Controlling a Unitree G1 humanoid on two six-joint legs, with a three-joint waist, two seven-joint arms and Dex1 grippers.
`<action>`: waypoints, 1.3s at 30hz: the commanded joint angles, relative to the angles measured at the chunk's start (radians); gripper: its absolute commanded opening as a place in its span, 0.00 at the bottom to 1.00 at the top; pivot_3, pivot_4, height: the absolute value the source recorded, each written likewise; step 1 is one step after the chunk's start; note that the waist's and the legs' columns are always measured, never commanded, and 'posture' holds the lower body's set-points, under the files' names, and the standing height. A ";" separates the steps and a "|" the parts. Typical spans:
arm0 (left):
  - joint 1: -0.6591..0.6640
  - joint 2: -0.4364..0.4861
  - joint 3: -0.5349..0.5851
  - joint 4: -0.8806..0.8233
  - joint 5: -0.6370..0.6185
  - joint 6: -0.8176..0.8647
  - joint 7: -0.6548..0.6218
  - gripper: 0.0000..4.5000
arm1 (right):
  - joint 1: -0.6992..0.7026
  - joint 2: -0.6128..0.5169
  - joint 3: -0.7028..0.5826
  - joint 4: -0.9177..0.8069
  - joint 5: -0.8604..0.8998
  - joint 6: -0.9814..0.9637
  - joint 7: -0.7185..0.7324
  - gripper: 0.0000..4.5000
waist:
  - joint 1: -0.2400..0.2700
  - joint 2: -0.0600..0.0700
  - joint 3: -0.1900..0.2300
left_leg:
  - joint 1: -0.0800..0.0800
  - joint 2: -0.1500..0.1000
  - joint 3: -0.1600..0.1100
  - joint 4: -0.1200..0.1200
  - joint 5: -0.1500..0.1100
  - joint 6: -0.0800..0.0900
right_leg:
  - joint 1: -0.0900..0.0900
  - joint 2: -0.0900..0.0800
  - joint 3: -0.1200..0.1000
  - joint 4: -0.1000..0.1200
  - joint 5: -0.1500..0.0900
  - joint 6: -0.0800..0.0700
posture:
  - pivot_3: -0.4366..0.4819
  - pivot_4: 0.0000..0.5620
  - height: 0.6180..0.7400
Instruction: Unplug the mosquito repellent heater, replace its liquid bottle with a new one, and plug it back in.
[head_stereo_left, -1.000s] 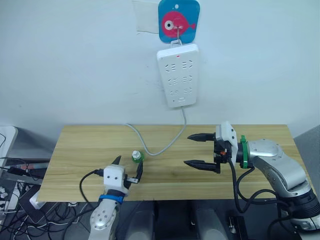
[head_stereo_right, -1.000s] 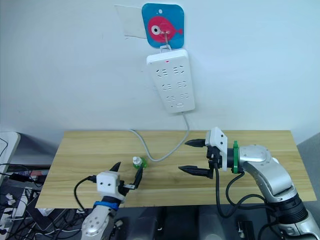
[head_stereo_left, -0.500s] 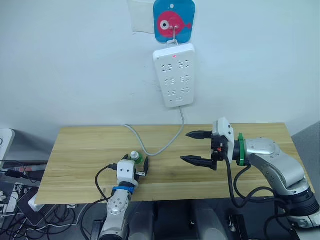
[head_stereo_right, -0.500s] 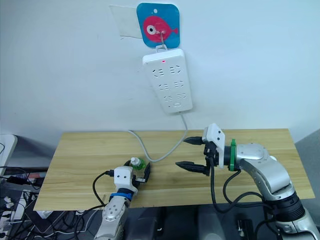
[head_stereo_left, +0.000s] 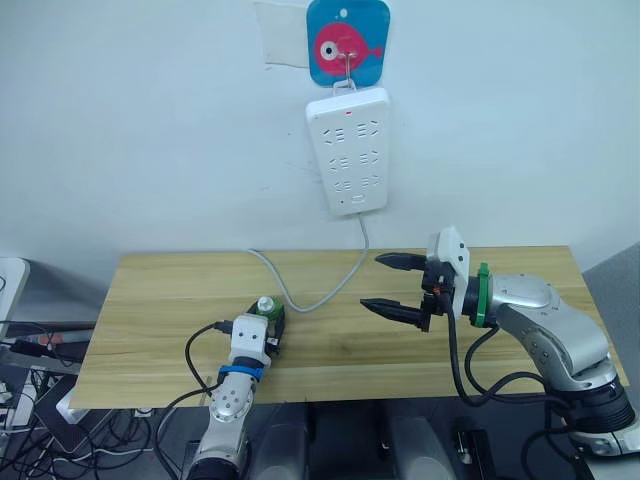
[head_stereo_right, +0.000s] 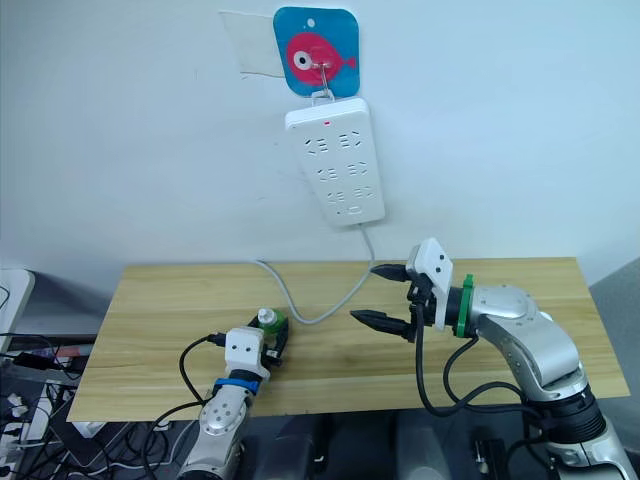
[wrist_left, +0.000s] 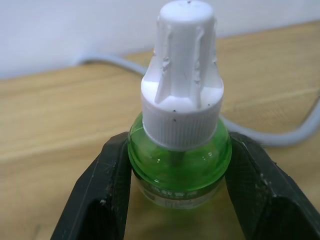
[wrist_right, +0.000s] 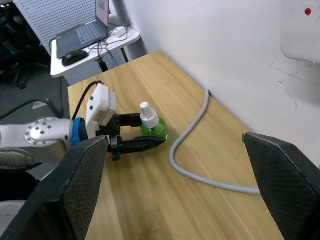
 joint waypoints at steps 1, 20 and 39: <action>0.020 0.074 -0.054 -0.276 -0.056 0.163 -0.144 0.50 | 0.011 0.020 0.016 -0.078 0.002 -0.015 -0.024 1.00 | 0.000 0.000 0.000 | 0.000 0.000 0.000 0.000 0.000 0.000 | 0.000 0.000 0.000 0.000 0.000 0.000 | 0.45 0.46 1.00; -0.349 0.318 -0.178 -0.509 -0.332 0.751 -0.702 0.50 | 0.015 0.328 0.181 0.002 -0.179 -0.071 -0.305 1.00 | -0.009 0.002 -0.002 | 0.000 0.000 0.002 0.000 0.005 -0.008 | -0.007 0.001 0.002 0.010 0.001 -0.001 | 0.41 0.46 1.00; -0.357 0.312 -0.183 -0.482 -0.305 0.704 -0.766 0.50 | 0.062 0.319 0.141 -0.005 -0.179 -0.076 -0.306 0.24 | -0.031 0.002 -0.002 | -0.001 0.001 0.004 0.001 0.003 -0.005 | -0.010 0.001 0.004 0.014 0.000 -0.002 | 0.38 0.49 1.00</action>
